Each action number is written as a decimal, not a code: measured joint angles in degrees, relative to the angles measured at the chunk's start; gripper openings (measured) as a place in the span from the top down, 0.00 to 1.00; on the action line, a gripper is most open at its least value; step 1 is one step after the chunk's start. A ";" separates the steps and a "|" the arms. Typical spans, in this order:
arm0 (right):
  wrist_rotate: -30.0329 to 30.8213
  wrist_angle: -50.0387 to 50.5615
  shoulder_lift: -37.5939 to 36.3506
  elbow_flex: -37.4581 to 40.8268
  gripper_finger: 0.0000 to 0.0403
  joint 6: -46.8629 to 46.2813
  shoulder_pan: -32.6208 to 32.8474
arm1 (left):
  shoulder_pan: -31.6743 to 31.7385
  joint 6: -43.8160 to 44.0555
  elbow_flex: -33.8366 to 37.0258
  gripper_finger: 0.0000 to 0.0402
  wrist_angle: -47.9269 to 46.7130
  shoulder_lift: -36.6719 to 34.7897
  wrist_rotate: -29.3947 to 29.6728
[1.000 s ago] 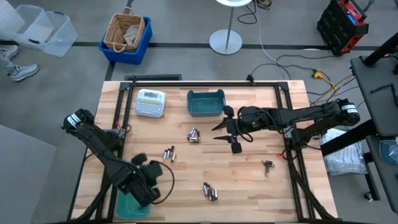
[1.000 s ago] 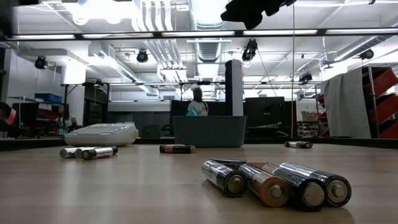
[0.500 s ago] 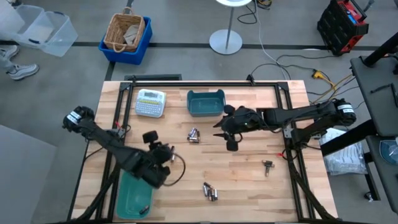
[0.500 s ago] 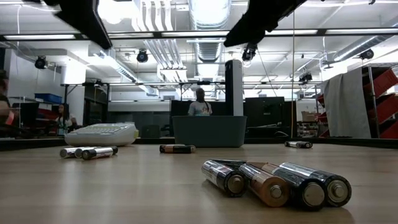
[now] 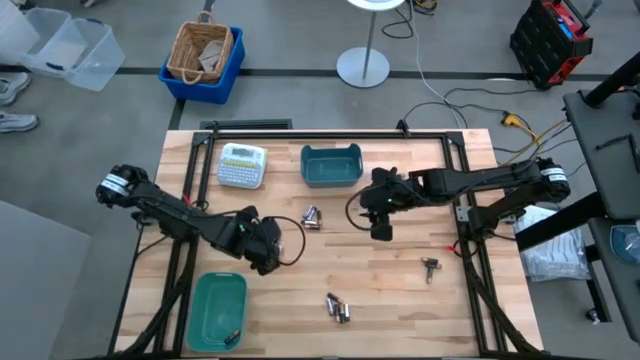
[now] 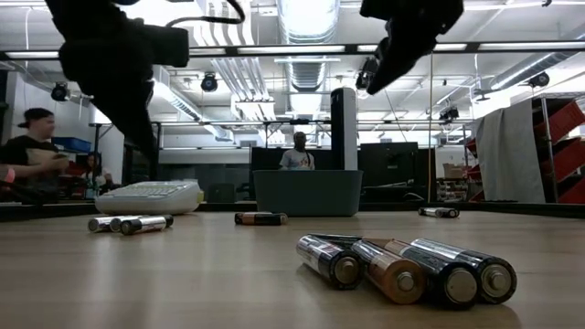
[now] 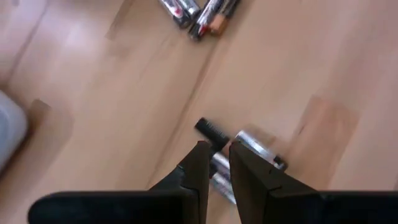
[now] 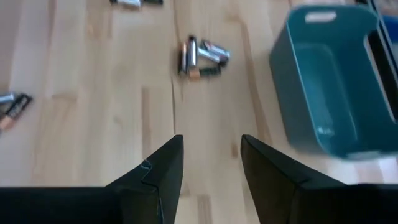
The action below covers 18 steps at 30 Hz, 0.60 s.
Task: Sort batteries
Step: Put the silver battery into the blue bin
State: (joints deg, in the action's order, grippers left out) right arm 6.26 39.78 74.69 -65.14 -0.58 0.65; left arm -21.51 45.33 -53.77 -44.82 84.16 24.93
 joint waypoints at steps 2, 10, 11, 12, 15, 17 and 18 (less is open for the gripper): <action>0.00 2.59 -0.38 0.03 0.61 -1.13 -0.41 | 0.29 2.94 0.15 0.89 1.47 0.07 -0.04; 0.00 5.90 -0.74 1.12 0.57 -2.38 -1.54 | 0.13 28.15 -3.06 0.89 3.36 1.21 -0.70; 0.00 5.94 -0.74 1.16 0.57 -2.09 -1.63 | 0.09 31.08 -3.69 0.89 3.35 1.76 -0.90; -0.02 5.86 -0.74 1.16 0.56 -1.86 -1.74 | 0.08 32.50 -4.36 0.89 3.30 2.35 -1.90; -0.03 5.98 -0.74 1.16 0.56 -1.51 -1.82 | 0.01 33.30 -5.88 0.89 2.78 4.16 -5.79; -0.04 6.24 -0.74 1.16 0.56 -1.12 -1.82 | -0.10 33.43 -6.75 0.89 2.73 5.75 -8.38; -0.04 6.36 -0.74 1.16 0.56 -1.10 -1.82 | -0.18 33.43 -7.14 0.89 2.39 6.55 -9.62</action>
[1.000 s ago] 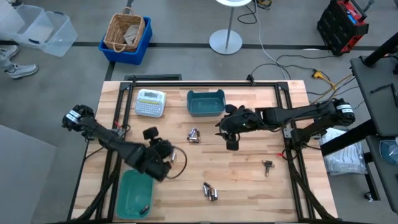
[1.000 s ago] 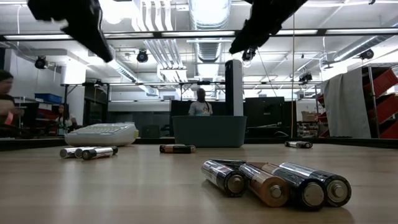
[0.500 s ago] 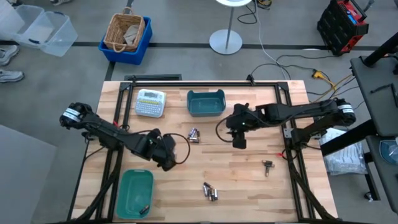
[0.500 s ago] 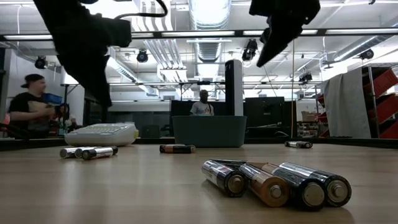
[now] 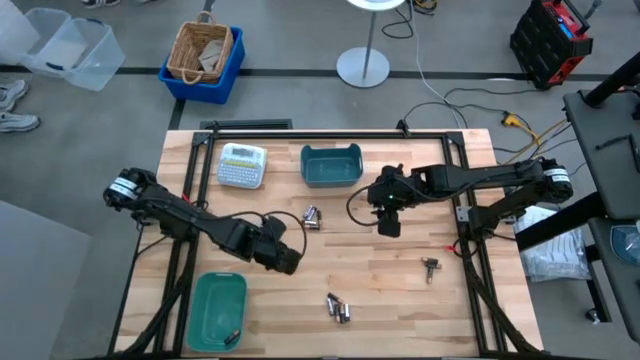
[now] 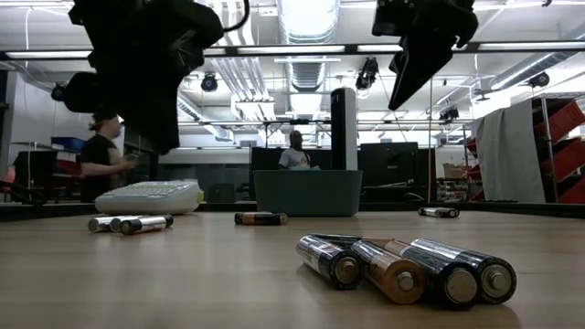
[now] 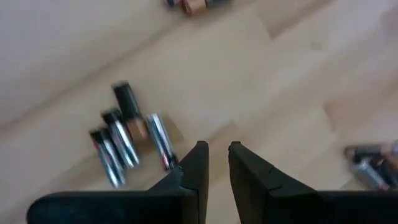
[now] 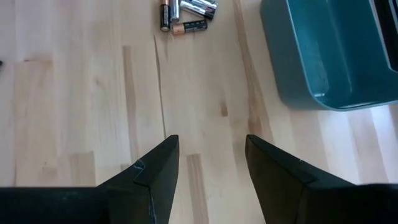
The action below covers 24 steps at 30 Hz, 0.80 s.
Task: Sort batteries
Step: Put the silver battery into the blue bin
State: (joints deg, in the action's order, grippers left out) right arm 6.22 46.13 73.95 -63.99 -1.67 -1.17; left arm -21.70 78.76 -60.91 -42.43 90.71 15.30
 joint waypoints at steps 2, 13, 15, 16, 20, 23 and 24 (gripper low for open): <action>-0.02 0.08 -0.02 0.00 0.56 0.14 0.00 | -0.02 0.20 -1.19 0.89 -1.68 1.76 -2.34; -0.11 0.08 -0.02 0.09 0.55 0.94 0.00 | -0.17 0.75 -11.89 0.89 -16.09 14.51 -6.94; -0.11 0.06 -0.02 0.09 0.55 0.94 0.00 | -0.19 0.63 -14.17 0.89 -19.99 16.61 -6.92; -0.11 0.06 -0.02 0.09 0.55 0.92 0.00 | -0.26 0.61 -15.18 0.89 -21.83 17.64 -6.90; -0.13 0.08 -0.02 0.13 0.54 0.70 0.00 | -0.39 0.17 -17.89 0.89 -26.08 20.36 -4.89; -0.13 0.06 -0.02 0.15 0.54 0.65 0.00 | -0.40 -0.19 -18.58 0.89 -26.27 20.77 -3.83; -0.13 0.04 -0.02 0.15 0.54 0.63 0.00 | -0.43 -0.24 -18.61 0.89 -26.19 20.77 -3.73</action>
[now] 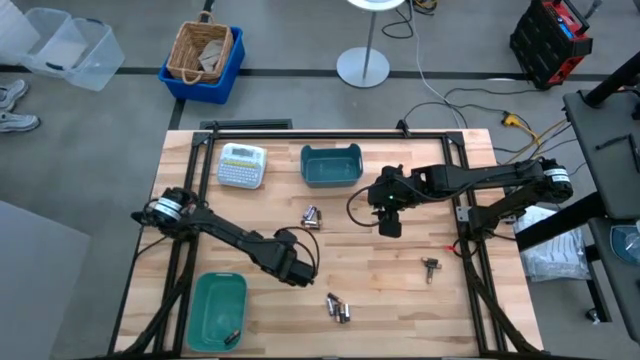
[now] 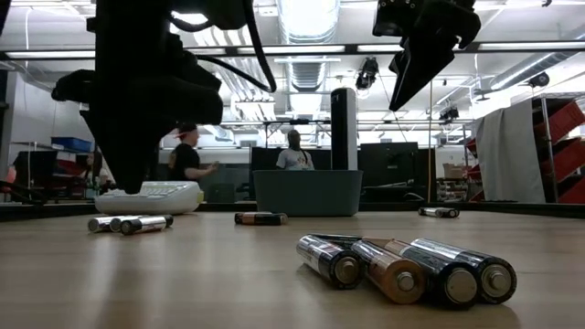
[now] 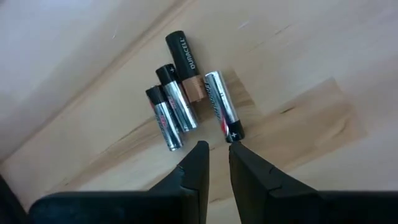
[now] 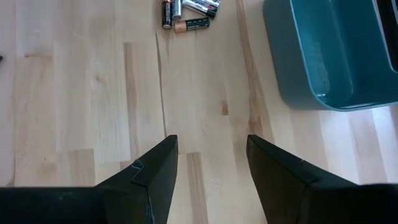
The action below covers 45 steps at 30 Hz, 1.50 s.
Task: Sort batteries
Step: Put the silver battery into the blue bin
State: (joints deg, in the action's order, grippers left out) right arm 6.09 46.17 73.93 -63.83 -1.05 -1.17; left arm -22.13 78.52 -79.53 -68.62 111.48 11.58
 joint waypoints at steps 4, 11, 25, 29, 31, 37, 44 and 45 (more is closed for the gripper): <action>0.00 -0.02 0.00 0.00 0.55 -0.04 0.00 | -0.17 0.00 0.11 0.89 0.07 0.00 0.28; 0.00 -0.17 0.00 0.20 0.54 -0.10 0.00 | -0.17 0.24 1.01 0.89 2.72 0.00 0.51; 0.00 -0.15 0.00 0.35 0.53 -0.47 0.00 | -0.17 1.05 1.29 0.73 5.38 0.00 0.03; -0.01 -0.15 0.00 0.35 0.54 -0.47 0.00 | -0.17 1.07 1.44 0.68 5.69 0.48 0.89; 0.00 -0.15 0.00 0.35 0.54 -0.43 0.00 | -0.17 1.05 1.44 0.67 5.88 1.07 0.91; -0.02 -0.15 0.00 0.35 0.54 -0.45 0.00 | -0.06 0.70 1.47 0.67 5.85 2.55 0.91; -0.01 -0.15 0.00 0.35 0.54 -0.45 0.00 | 0.00 0.66 2.27 0.67 5.94 2.67 0.94; -0.02 -0.15 0.00 0.35 0.54 -0.45 0.00 | 0.00 0.66 2.55 0.67 6.28 2.67 0.94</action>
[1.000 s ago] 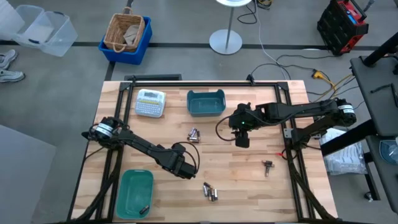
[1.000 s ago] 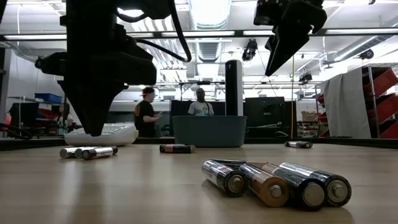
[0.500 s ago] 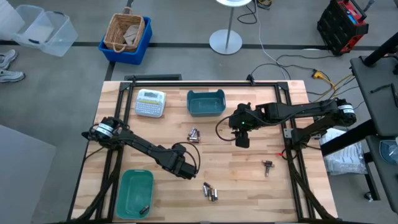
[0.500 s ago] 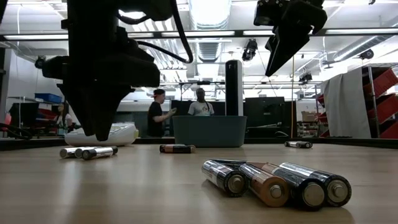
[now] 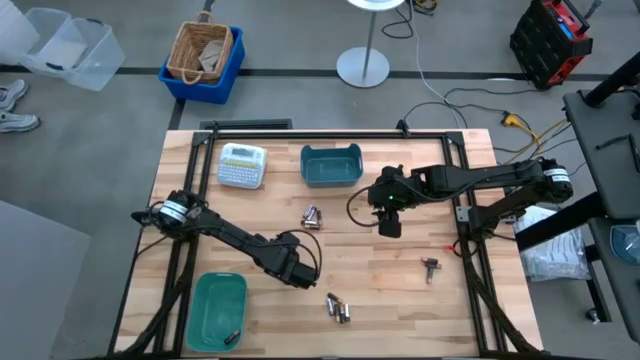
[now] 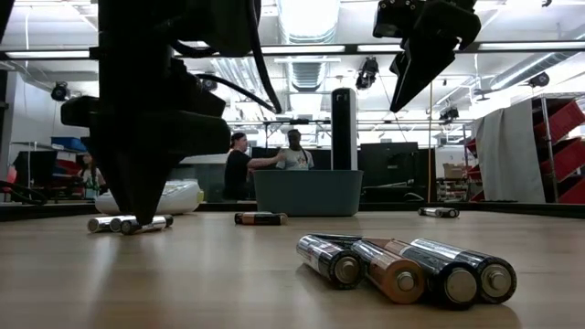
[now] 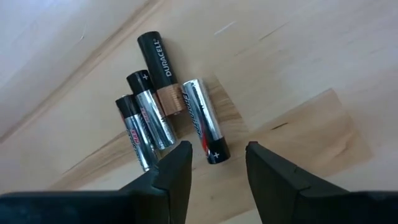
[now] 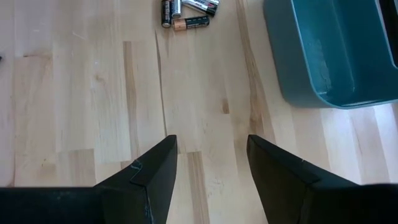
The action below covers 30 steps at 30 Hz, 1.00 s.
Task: Sort batteries
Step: Put the silver battery into the blue bin
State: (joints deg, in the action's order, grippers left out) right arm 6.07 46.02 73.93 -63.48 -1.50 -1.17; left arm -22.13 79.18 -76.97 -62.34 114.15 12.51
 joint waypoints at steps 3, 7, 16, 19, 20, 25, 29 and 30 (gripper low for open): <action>0.00 0.00 0.00 0.00 0.55 0.00 0.00 | 0.00 0.00 1.16 0.67 1.56 0.00 -0.02; 0.00 -0.02 0.00 0.00 0.54 0.00 0.00 | 0.00 0.01 2.43 0.67 3.82 0.00 -0.21; 0.02 -0.07 0.00 0.00 0.53 0.00 0.00 | 0.00 -0.17 2.75 0.70 4.72 -0.07 -0.48; 0.02 -0.09 0.00 0.00 0.54 0.00 0.01 | 0.00 -0.35 2.76 0.71 4.85 -0.07 -0.81; 0.02 -0.11 0.00 0.00 0.54 0.00 0.00 | 0.00 -0.59 2.76 0.71 4.92 -0.07 -0.96; 0.02 -0.28 0.00 0.00 0.54 0.00 0.00 | -0.04 -3.25 2.76 0.71 5.83 -0.09 -1.38; 0.02 -0.38 0.00 0.00 0.54 0.00 0.00 | -0.04 -5.17 2.76 0.71 6.37 -0.09 -1.53; 0.02 -0.42 0.00 0.00 0.54 0.00 0.00 | -0.04 -5.18 2.76 0.71 6.39 -0.09 -1.53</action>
State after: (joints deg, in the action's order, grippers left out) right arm 6.09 45.60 73.93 -63.48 -1.50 -1.17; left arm -22.17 74.00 -74.22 -55.95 114.06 10.99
